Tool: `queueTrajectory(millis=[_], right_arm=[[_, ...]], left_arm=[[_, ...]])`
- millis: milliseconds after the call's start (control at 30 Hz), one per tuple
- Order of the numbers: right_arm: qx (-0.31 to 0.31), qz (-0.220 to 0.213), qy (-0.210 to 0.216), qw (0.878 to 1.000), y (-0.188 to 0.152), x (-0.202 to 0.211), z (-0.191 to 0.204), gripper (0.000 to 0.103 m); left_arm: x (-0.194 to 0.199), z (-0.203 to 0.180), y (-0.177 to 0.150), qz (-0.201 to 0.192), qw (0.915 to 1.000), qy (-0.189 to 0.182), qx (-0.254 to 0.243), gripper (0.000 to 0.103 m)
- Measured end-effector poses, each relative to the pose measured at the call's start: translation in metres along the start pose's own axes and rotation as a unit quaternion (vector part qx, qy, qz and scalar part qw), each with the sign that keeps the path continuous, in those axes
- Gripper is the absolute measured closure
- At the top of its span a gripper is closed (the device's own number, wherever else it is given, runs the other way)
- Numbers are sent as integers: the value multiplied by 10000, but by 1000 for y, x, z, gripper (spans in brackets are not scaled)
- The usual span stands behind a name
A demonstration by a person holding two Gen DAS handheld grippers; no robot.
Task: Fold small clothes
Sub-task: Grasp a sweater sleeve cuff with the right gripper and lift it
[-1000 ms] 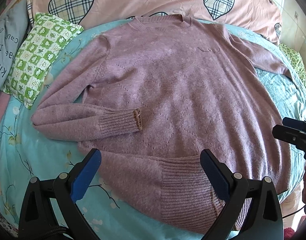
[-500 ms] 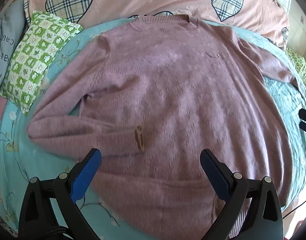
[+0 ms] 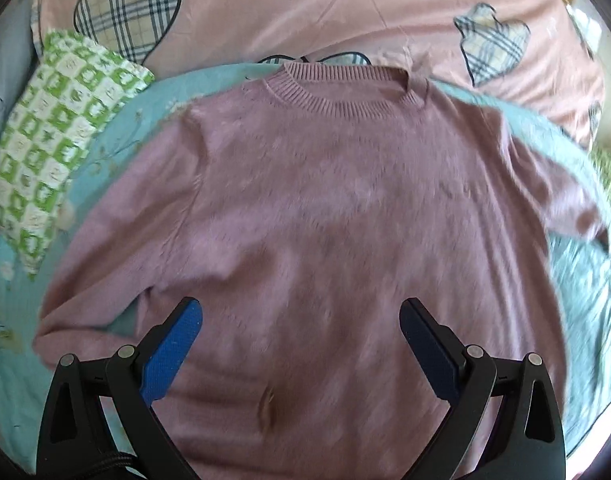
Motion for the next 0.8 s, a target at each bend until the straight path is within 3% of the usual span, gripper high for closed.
queueTrajectory(millis=[200, 400, 500, 567, 600, 700, 800], right_arm=[[-1186, -301, -94, 9924, 45, -13, -76, 17], [-2405, -601, 21, 9688, 70, -35, -139, 29], [-2328, -756, -246, 9693, 85, -42, -149, 43], [-2075, -798, -328, 9744, 95, -45, -144, 73], [-1986, -792, -307, 9764, 98, -47, -141, 95], [-1606, -992, -355, 9814, 106, -39, -122, 95], [-1136, -1238, 90, 9857, 118, -27, -76, 95]], left_arm=[[-30, -9, 29, 67, 9998, 121, 173, 4], [-67, -13, 43, 264, 9987, 225, 381, 4], [-81, -15, 45, 318, 9983, 296, 400, 4], [-89, -15, 44, 354, 9980, 357, 375, 4], [-92, -14, 43, 380, 9979, 386, 366, 4], [-95, -9, 42, 349, 9980, 365, 371, 4], [-91, -3, 35, 357, 9982, 306, 381, 4]])
Point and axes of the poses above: each gripper's, at about its wrist camera, not at the fingertips, and x roughly against the way its jaws point, z to its left, y to its top, the point moved 6 cm from there along -x, roughly the way its jaws point, and after that the axes turned 14 degrees about x, right-handed, at the moved point
